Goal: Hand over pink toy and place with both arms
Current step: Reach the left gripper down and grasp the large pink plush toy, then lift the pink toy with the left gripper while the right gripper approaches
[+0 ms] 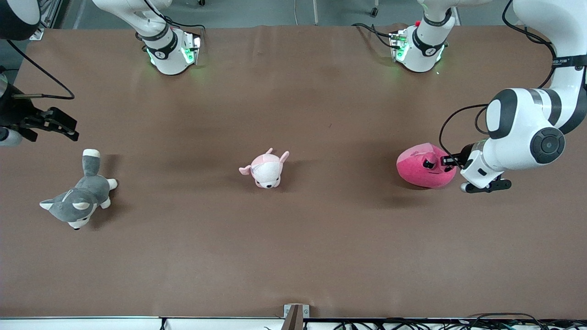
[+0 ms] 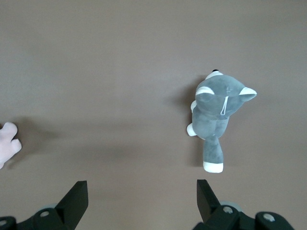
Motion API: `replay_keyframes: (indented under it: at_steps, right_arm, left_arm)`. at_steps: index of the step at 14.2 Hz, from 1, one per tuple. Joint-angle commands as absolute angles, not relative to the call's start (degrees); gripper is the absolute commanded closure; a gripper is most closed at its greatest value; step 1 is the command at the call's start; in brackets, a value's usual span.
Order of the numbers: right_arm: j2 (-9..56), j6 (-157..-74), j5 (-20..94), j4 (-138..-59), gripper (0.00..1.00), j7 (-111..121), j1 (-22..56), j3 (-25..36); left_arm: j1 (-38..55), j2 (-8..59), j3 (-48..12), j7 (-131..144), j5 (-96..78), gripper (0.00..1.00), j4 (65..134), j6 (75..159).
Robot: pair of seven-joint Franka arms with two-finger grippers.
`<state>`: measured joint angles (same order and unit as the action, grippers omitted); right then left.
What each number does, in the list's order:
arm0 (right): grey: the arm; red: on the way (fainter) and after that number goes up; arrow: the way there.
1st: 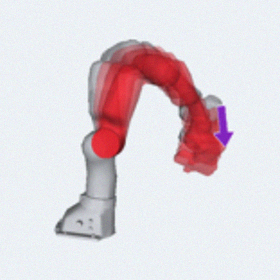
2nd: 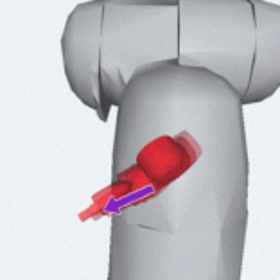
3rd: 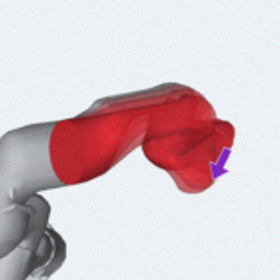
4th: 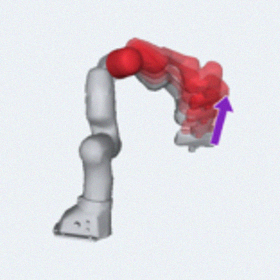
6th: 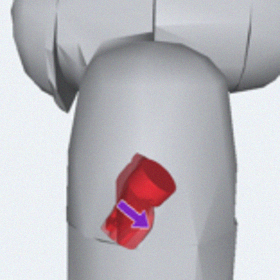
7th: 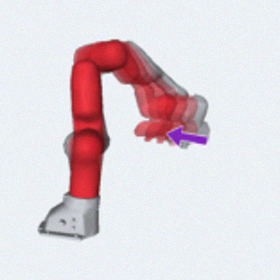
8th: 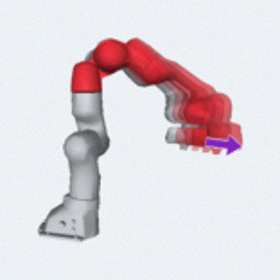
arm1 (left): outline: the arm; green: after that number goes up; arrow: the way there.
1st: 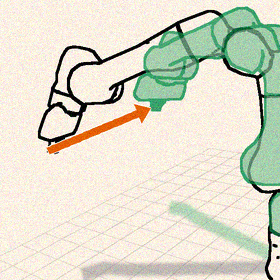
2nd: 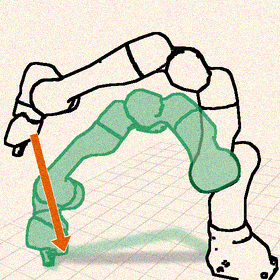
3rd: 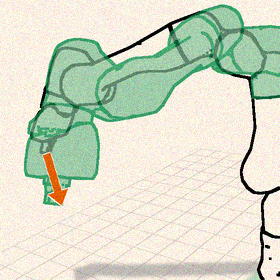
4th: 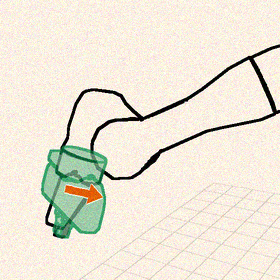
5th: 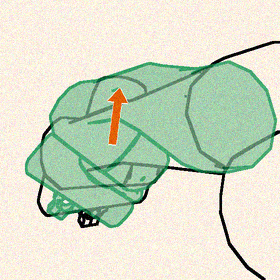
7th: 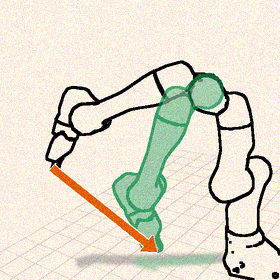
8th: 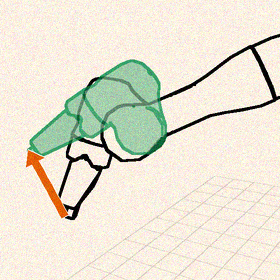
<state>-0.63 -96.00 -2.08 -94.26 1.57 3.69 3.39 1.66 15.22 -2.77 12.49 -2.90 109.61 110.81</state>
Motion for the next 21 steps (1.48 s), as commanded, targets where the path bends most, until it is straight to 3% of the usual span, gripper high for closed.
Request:
replay_keyframes:
  at_steps: [1, 5, 7, 10, 13, 16, 21]
  right_arm:
    - [-0.5, -95.5, -0.7, -94.7, 0.0, 1.0, 4.9, 3.4]
    - [0.5, -95.3, 5.5, -94.7, 0.0, 1.1, 4.4, 3.5]
    - [0.5, -94.6, 8.2, -94.7, 0.0, 1.1, 4.8, 3.4]
    - [1.9, -89.4, 22.6, -94.6, 0.0, 1.4, 4.2, 3.6]
    - [2.1, -89.5, 25.1, -93.8, 0.0, 0.8, 5.1, 3.6]
    - [3.5, -89.8, 25.6, -93.1, 0.02, 0.9, 5.3, 3.4]
    - [5.4, -89.7, 31.8, -93.1, 0.0, 1.0, 6.5, 3.3]
  left_arm:
    - [3.2, 15.0, -2.8, 19.1, -3.3, 1.0, 106.9, 110.7]
    - [3.3, 13.6, -5.1, 20.4, -3.4, 1.0, 104.2, 109.5]
    - [3.3, 13.1, -8.3, 25.0, -3.4, 1.0, 99.7, 104.6]
    - [3.3, 13.1, -13.7, 30.7, -5.5, 1.0, 92.7, 99.5]
    - [3.5, 13.1, -20.4, 38.7, -8.7, 1.0, 86.0, 96.8]
    - [4.4, 14.0, -29.7, 48.2, -8.5, 1.0, 82.3, 97.0]
    - [14.7, 15.9, -31.1, 57.6, -8.5, 1.0, 79.5, 105.4]
